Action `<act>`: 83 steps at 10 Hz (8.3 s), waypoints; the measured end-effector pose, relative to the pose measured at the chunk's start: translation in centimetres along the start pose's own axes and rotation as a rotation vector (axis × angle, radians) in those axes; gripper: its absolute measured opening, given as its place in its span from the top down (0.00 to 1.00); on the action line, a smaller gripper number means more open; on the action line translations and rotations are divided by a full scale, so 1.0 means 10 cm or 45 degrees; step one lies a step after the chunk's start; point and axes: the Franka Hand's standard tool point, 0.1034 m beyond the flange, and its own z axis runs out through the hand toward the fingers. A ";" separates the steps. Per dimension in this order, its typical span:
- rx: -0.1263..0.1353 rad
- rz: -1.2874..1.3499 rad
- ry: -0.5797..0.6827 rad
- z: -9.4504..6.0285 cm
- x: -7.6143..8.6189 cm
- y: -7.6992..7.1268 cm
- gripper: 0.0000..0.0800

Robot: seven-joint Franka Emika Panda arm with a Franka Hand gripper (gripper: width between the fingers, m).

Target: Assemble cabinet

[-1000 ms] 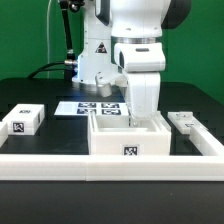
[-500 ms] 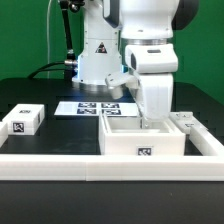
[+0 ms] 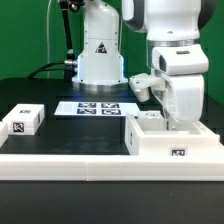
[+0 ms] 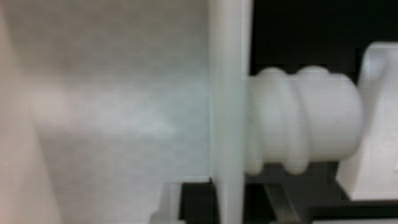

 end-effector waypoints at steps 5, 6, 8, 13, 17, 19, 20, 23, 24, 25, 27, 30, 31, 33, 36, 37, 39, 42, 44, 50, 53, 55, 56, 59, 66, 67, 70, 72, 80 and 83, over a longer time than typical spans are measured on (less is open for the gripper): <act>-0.001 0.061 0.001 0.00 0.03 0.01 0.87; -0.001 0.062 0.001 0.00 0.03 0.01 0.87; -0.001 0.063 0.001 0.00 0.02 0.02 0.44; -0.001 0.066 0.000 0.00 0.01 0.02 0.01; -0.011 0.078 -0.007 -0.09 -0.04 -0.01 0.00; -0.030 0.106 -0.020 -0.25 -0.02 -0.04 0.00; -0.037 0.115 -0.033 -0.36 0.02 -0.09 0.00; -0.059 0.145 -0.033 -0.50 0.21 -0.38 0.00; -0.059 0.149 -0.028 -0.47 0.26 -0.47 0.00; -0.061 0.151 -0.016 -0.43 0.36 -0.59 0.00; -0.057 0.133 0.020 -0.23 0.49 -0.84 0.00; -0.051 0.141 0.017 -0.22 0.47 -0.83 0.00; -0.045 0.142 0.018 -0.20 0.47 -0.83 0.00; -0.047 0.147 0.037 -0.12 0.53 -0.84 0.00; -0.050 0.148 0.062 0.02 0.56 -0.94 0.00; -0.048 0.151 0.070 0.07 0.56 -0.96 0.00; -0.034 0.154 0.074 0.14 0.57 -1.00 0.00; -0.028 0.155 0.075 0.16 0.57 -1.01 0.02; -0.028 0.156 0.074 0.16 0.57 -1.01 0.25; -0.027 0.163 0.073 0.16 0.54 -1.01 0.91; -0.027 0.163 0.073 0.16 0.54 -1.01 0.91; -0.027 0.186 0.061 0.09 0.53 -1.03 0.91; -0.025 0.181 0.040 -0.01 0.50 -1.02 0.91; -0.017 0.164 -0.020 -0.30 0.34 -0.94 0.91; -0.011 0.151 -0.028 -0.36 0.04 -0.75 0.91; -0.017 0.153 -0.025 -0.37 0.04 -0.71 0.91; -0.021 0.164 -0.019 -0.36 0.07 -0.66 0.91; -0.023 0.167 -0.018 -0.36 0.06 -0.66 0.91; -0.022 0.172 -0.017 -0.38 0.08 -0.58 0.91; -0.023 0.175 -0.017 -0.38 0.08 -0.57 0.91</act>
Offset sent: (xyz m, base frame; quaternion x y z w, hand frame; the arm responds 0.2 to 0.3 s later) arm 0.0031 0.0053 0.0032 -0.0029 -0.0051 0.0273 0.9996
